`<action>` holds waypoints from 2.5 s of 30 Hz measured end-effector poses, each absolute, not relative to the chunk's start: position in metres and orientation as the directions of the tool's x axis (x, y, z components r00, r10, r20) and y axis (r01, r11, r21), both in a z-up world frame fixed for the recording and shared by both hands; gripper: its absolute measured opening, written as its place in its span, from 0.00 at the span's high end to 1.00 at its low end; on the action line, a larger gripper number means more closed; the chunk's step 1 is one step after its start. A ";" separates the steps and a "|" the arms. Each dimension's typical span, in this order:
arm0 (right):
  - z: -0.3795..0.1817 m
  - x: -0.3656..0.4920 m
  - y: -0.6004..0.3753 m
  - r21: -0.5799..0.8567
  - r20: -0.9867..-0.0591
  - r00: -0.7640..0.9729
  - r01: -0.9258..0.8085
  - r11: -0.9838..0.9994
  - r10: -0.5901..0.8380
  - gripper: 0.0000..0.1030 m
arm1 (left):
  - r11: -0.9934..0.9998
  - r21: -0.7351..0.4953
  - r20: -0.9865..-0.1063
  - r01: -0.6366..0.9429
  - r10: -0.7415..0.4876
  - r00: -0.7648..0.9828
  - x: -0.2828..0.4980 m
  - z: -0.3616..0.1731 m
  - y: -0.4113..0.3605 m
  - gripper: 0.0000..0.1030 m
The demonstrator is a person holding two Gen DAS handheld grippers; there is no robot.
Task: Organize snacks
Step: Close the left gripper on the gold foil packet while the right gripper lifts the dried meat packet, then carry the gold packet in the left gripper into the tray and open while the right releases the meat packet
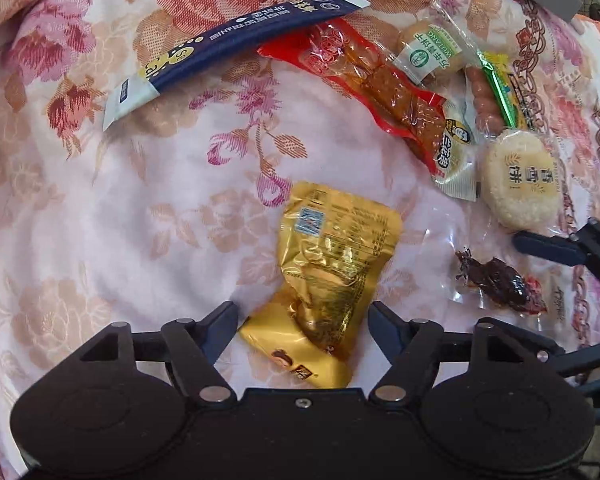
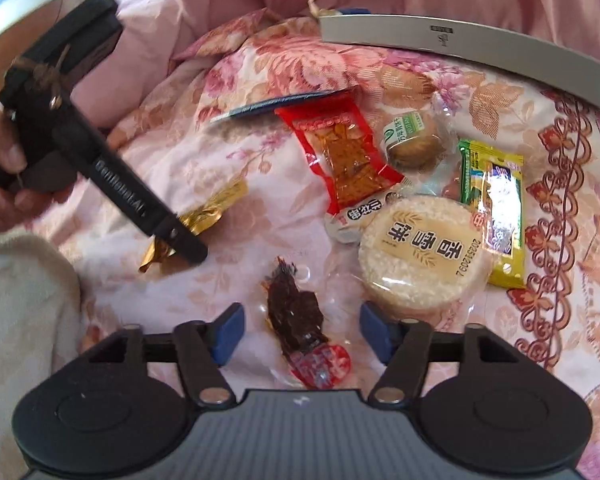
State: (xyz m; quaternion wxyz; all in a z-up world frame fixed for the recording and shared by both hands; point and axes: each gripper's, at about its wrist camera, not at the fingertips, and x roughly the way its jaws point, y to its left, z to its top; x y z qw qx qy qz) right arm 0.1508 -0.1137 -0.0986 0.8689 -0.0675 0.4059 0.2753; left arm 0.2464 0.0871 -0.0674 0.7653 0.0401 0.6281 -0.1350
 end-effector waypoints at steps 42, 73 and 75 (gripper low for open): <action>-0.057 0.113 -0.117 -0.297 -0.398 0.876 -0.402 0.866 0.270 0.51 | 0.989 -0.131 -0.696 -0.064 -0.046 0.716 0.182 -0.004 0.024 0.57; -0.012 0.308 -0.215 -0.204 -0.176 0.980 -0.126 0.971 0.091 0.50 | 0.973 -0.225 -0.602 -0.049 -0.100 0.792 0.400 0.033 -0.072 0.57; -0.017 0.315 -0.216 -0.197 -0.202 0.975 -0.132 0.971 0.092 0.50 | 0.976 -0.212 -0.623 -0.044 -0.100 0.776 0.405 0.026 -0.077 0.57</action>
